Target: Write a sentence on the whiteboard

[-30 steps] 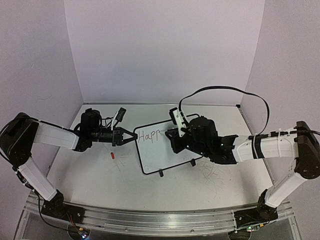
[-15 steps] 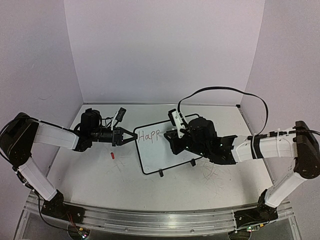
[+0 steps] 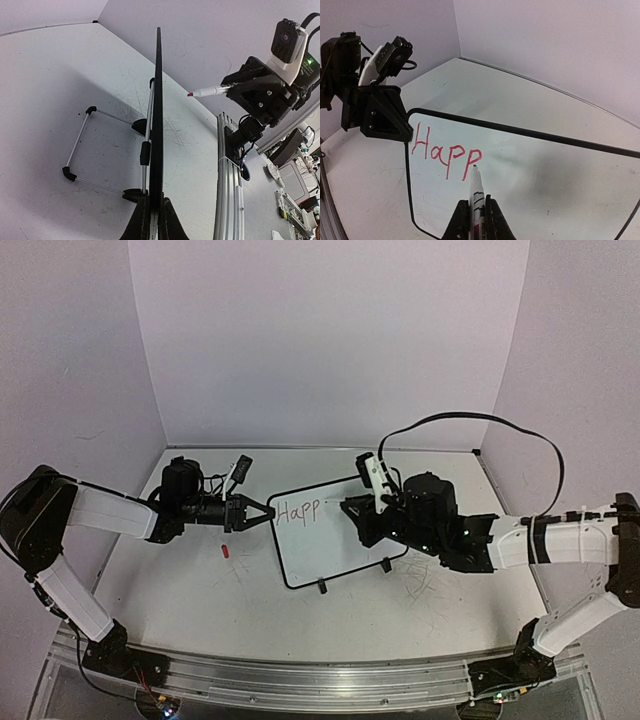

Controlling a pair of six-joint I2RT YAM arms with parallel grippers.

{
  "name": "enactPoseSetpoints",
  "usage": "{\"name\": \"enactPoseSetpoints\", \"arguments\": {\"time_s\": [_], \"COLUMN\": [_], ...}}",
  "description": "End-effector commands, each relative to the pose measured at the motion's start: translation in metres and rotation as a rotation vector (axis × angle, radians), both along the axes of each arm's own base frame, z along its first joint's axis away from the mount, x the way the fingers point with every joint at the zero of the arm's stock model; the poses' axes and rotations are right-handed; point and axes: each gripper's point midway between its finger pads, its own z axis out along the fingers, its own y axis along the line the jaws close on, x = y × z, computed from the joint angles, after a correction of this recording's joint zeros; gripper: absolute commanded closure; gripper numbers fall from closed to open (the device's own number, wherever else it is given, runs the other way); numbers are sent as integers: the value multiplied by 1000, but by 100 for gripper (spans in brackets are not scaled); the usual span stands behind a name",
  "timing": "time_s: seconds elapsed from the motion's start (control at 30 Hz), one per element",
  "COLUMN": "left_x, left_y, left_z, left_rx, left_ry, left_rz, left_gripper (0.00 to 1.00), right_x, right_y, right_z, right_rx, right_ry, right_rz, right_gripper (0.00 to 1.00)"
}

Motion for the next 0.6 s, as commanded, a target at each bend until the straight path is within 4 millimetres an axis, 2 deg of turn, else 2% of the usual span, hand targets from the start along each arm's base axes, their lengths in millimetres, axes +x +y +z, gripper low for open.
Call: {"name": "enactPoseSetpoints", "arguments": {"time_s": [0.0,0.23,0.57], "left_x": [-4,-3,-2], "left_y": [-3,-3,-3], "left_z": [15,16,12], "left_rx": [-23,-22,-15], "left_ry": [-30,-30,-22], "left_rz": [-32,-30,-29], "left_gripper": [100,100,100], "right_x": [7,10,10], "right_y": [-11,2,9], "right_z": [17,25,13], "right_rx": [14,-1,-54], "right_ry": [-64,-94,-99], "right_rz": [-7,34,67], "right_gripper": [100,100,100]}}
